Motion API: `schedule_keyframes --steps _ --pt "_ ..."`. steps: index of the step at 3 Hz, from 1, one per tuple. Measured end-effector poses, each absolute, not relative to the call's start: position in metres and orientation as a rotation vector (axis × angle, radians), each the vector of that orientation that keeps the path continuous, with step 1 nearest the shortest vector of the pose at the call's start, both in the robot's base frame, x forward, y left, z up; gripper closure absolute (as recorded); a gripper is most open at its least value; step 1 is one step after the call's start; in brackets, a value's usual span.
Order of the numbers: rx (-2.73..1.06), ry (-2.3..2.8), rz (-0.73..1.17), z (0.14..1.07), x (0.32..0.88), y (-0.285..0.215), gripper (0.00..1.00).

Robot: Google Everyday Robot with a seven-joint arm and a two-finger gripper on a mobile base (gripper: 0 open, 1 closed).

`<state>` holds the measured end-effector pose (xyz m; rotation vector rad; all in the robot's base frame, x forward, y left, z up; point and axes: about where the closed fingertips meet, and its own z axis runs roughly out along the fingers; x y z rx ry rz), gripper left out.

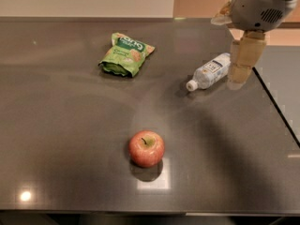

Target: Move blue plastic bottle near apple

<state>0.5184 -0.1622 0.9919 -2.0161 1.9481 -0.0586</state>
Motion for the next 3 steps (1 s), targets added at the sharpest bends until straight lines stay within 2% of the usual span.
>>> schedule_keyframes --steps 3 --pt "-2.241 1.746 -0.066 0.96 0.618 -0.149 0.0"
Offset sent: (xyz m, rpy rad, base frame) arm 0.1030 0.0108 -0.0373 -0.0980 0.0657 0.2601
